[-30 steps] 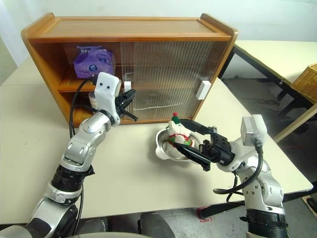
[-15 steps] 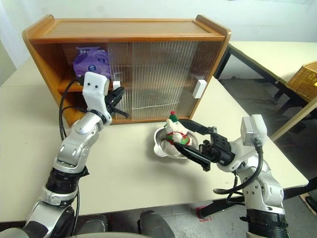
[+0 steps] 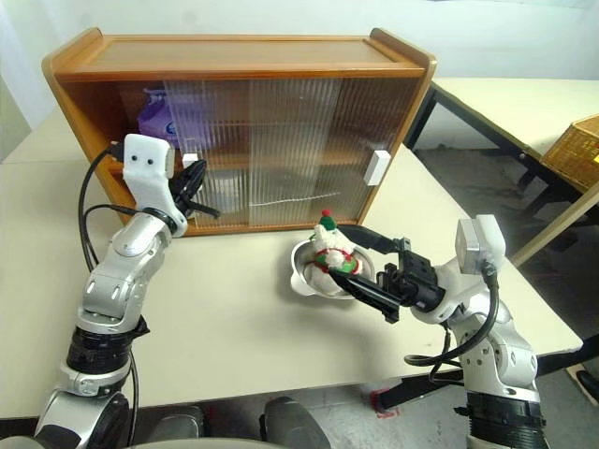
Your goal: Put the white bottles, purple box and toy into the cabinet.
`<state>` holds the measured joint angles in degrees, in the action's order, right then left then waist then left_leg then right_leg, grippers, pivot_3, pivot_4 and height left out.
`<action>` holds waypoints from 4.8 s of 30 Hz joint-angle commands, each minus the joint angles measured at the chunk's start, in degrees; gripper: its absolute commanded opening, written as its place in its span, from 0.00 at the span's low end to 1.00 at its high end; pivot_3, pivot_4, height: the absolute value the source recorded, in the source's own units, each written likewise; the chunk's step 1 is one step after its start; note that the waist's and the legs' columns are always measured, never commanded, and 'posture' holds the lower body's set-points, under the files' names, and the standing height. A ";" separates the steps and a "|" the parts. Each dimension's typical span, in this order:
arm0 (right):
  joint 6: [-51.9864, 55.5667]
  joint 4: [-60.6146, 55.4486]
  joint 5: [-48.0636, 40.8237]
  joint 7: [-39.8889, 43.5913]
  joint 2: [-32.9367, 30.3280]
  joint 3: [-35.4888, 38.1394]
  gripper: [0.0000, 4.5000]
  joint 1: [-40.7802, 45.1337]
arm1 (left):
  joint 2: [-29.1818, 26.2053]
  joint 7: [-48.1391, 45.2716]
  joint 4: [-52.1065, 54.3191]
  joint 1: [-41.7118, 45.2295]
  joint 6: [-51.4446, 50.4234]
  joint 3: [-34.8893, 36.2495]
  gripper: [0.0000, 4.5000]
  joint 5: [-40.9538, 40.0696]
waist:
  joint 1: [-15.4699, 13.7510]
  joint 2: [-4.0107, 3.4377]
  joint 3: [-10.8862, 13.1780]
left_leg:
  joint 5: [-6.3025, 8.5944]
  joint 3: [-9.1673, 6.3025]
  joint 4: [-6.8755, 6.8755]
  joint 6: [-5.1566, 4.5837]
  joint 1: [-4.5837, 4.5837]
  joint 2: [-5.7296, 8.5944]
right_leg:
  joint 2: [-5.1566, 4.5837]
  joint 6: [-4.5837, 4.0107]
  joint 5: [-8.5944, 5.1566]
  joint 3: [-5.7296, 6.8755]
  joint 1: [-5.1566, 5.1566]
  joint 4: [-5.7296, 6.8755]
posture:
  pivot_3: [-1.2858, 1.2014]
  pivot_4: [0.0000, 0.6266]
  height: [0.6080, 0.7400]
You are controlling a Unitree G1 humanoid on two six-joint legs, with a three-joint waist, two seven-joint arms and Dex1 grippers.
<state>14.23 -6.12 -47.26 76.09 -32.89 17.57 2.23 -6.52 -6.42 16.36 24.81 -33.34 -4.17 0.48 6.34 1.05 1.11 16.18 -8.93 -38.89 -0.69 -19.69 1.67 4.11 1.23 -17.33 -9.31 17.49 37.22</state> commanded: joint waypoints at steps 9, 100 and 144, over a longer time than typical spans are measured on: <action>0.61 1.03 0.32 0.80 -0.57 -0.80 1.00 1.78 | -3.98 1.43 3.07 -2.33 -2.66 6.45 0.01 -0.02 | -1.10 0.00 0.00 | 0.00 -0.05 0.02 0.01 -0.01 0.00 | 0.00 -0.39 0.20 0.02 0.01 -0.01 | 0.47 0.00 1.00; -6.57 19.86 22.64 -37.76 2.33 1.88 0.00 20.27 | -27.32 -51.84 2.93 -29.00 27.91 14.17 1.00 -33.71 | -2.76 -1.03 -0.41 | 0.11 -1.27 1.28 0.59 -0.36 -1.49 | 0.23 -1.18 0.46 0.39 1.21 0.27 | 0.49 0.02 1.00; -0.37 10.10 22.01 -40.80 21.60 -12.20 0.00 25.64 | -28.26 -52.07 3.41 -30.16 28.79 13.75 1.00 -34.11 | -2.70 -1.08 -0.42 | 0.10 -1.29 1.46 0.62 -0.49 -1.77 | 0.38 -1.43 0.58 0.49 1.58 0.28 | 0.49 0.04 1.00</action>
<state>14.02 3.81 -25.12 35.50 -12.01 6.38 27.06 -34.40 -58.20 18.54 -5.08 -4.02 9.87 -33.38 3.64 -0.03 0.69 16.28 -10.22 -37.40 -0.07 -20.18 -0.13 4.51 -0.22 -16.75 -8.81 19.09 37.49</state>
